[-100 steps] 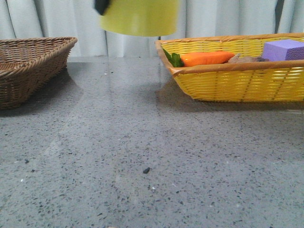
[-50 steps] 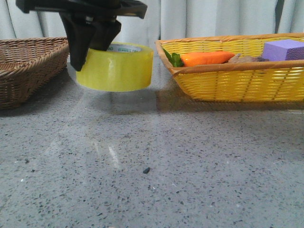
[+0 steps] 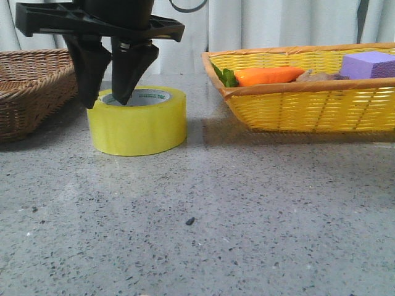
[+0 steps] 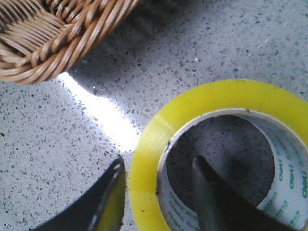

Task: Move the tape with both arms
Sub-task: 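Open the right gripper and raise it away from the tape, then lower the left gripper onto the tape roll rim and grasp it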

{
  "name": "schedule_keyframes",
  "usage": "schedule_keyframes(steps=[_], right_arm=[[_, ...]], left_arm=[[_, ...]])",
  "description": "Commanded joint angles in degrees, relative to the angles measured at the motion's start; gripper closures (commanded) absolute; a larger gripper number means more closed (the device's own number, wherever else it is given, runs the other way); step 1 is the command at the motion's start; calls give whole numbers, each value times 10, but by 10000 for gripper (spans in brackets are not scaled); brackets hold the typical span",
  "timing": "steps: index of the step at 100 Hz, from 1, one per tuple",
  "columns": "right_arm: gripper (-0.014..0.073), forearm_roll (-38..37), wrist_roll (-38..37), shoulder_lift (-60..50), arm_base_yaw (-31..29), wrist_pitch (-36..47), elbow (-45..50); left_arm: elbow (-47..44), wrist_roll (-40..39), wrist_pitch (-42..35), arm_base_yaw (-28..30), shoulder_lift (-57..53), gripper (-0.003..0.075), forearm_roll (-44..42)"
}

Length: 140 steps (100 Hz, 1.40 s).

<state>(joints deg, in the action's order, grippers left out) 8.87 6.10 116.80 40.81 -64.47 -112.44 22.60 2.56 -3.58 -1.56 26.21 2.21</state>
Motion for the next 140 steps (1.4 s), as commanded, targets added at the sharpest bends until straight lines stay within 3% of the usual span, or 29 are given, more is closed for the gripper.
schedule_keyframes(steps=[1,18,37,64,72,87,96,117,140], right_arm=[[309,3,10,-41,-1,21,-19],[310,-2,10,-65,-2,4,-32],[363,-39,10,-129,-3,-30,-36],[669,-102,10,-228,-3,-75,-36],[668,-106,8,-256,-3,-80,-36],[668,-113,-11,-312,-3,-81,-28],[668,-136,-14,-349,-3,-67,-2],[668,-202,-46,-459,-3,-11,119],[668,-247,-115,-580,-3,46,279]], left_arm=[[22,0,-29,1,7,741,6],[25,0,-15,-9,7,741,6],[43,0,-8,-77,28,740,-2],[77,0,-3,-198,97,737,-2],[91,0,-3,-228,126,692,-2],[119,0,0,-281,187,480,-2],[141,0,4,-309,224,395,0],[213,0,63,-364,318,387,2],[322,0,208,-397,426,387,4]])
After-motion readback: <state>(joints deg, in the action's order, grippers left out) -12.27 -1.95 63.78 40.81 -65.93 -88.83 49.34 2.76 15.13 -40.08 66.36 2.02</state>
